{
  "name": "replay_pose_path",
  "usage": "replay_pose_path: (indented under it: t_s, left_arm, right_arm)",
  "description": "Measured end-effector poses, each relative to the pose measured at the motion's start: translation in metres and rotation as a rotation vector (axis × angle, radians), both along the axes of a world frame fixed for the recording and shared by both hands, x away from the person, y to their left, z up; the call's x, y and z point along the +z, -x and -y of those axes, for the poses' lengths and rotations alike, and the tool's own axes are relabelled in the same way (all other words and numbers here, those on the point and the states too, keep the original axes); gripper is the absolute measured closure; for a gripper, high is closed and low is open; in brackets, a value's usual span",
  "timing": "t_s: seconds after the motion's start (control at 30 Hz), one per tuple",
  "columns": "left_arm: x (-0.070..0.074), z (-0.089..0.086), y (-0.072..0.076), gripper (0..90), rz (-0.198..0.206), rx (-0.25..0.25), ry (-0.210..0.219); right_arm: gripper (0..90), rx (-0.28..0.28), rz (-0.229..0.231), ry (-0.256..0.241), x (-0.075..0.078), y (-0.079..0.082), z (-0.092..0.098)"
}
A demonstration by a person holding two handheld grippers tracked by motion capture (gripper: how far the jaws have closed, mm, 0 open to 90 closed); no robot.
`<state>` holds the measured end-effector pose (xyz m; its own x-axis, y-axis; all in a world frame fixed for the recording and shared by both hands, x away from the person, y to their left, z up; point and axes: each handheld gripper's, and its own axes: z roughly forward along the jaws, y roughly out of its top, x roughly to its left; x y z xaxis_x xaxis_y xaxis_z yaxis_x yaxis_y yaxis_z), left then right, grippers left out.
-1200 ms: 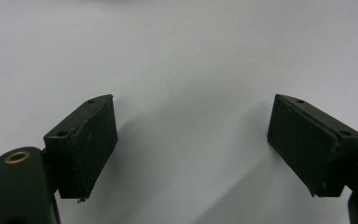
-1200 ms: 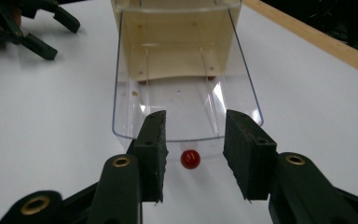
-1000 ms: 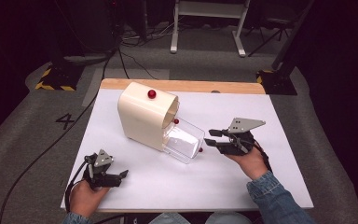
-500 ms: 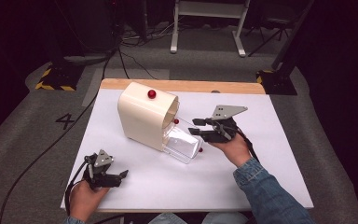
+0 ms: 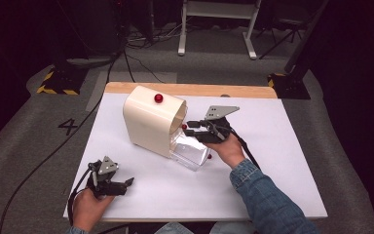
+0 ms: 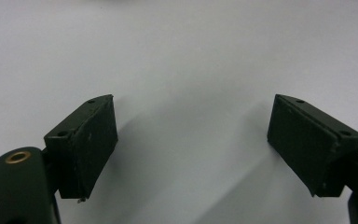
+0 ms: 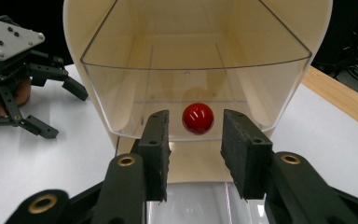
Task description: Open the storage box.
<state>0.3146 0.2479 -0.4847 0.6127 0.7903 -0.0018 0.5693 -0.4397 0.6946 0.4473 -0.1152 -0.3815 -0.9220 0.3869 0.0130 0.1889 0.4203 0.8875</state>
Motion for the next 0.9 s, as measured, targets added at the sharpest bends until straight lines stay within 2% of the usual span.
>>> replay_pose_path:
  t_s: [0.27, 0.57, 0.7, 0.9]
  left_arm:
    - [0.000, 0.000, 0.000, 15.9, -0.001, 0.002, 0.002]
    - [0.000, 0.000, 0.000, 15.9, -0.001, 0.001, 0.002]
    - [0.000, 0.000, 0.000, 15.9, 0.000, 0.000, 0.000]
    - [0.000, 0.000, 0.000, 15.9, 0.000, 0.000, 0.000]
  right_arm:
    - [72.6, 0.008, 0.005, -0.020, -0.005, -0.005, -0.004]
    - [73.6, 0.021, 0.029, -0.004, -0.003, -0.003, -0.003]
    - [73.6, 0.021, 0.028, -0.005, 0.000, -0.001, 0.002]
    - [73.6, 0.007, 0.025, 0.001, 0.007, 0.009, 0.021]
